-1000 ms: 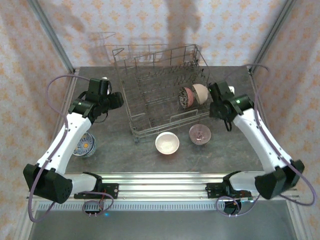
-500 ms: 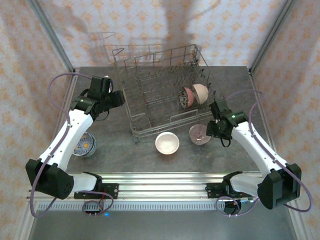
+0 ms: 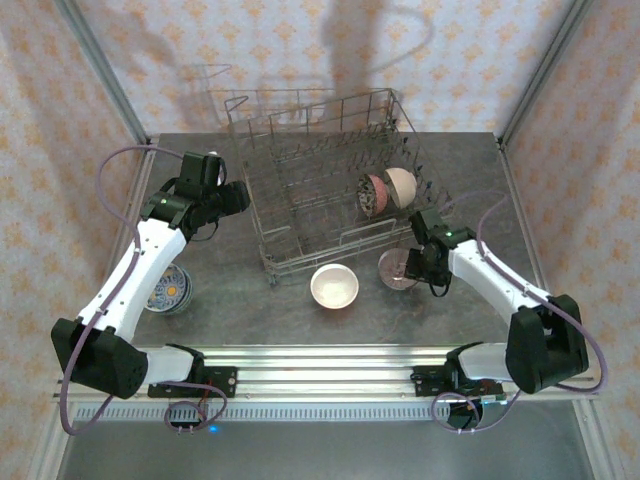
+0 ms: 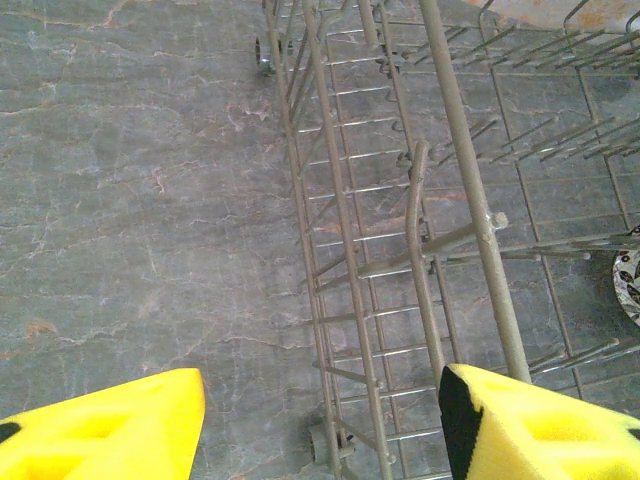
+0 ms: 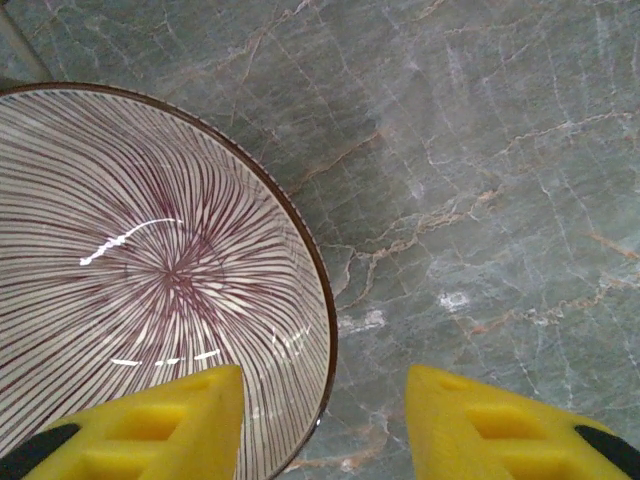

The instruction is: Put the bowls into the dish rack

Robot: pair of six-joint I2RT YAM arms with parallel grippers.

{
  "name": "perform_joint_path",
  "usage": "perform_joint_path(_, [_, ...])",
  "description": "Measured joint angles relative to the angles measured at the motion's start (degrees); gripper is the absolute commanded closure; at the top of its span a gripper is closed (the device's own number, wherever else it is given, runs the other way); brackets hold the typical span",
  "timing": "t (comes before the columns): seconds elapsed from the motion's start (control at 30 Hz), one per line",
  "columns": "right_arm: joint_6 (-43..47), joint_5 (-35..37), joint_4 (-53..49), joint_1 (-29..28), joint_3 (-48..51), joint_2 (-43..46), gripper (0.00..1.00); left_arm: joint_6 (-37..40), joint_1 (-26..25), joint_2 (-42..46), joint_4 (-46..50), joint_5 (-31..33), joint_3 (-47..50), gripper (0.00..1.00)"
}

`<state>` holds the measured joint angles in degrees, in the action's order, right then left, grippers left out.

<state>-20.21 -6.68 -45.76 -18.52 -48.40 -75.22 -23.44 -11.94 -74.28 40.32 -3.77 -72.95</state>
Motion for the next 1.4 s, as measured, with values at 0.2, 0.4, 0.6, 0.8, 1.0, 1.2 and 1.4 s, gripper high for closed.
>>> perform_joint_path(0.2, [-0.2, 0.1, 2.4, 0.0, 0.3, -4.1, 0.65, 0.0, 0.0, 0.0, 0.0, 0.0, 0.0, 0.34])
perform_joint_path(0.4, [0.0, 1.2, 2.5, 0.0, 0.2, -6.6, 0.8, 0.6, 0.0, 0.0, 0.0, 0.0, 0.0, 0.34])
perform_joint_path(0.6, [0.5, 1.2, -0.1, 0.3, -2.2, -7.4, 1.0, 1.0, 0.0, 0.0, 0.0, 0.0, 0.0, 0.34])
perform_joint_path(0.8, [1.2, 2.9, -5.5, 0.3, -5.0, -7.0, 1.0, 1.1, 0.0, -1.1, 0.0, 0.0, -0.4, 0.33])
perform_joint_path(1.0, [2.5, 8.5, -8.0, 0.3, -7.5, -6.0, 1.0, 1.1, 0.1, -2.0, -0.1, -0.2, -1.1, 0.33])
perform_joint_path(1.2, [2.4, 12.4, -12.8, 0.3, -9.7, -4.3, 1.0, 1.2, 0.1, -2.3, -0.1, -0.2, -1.3, 0.33])
perform_joint_path(1.4, [2.4, 18.9, -19.3, 0.3, -18.3, -2.6, 1.0, 1.8, 0.5, -2.3, -0.1, -0.3, -1.3, 0.33])
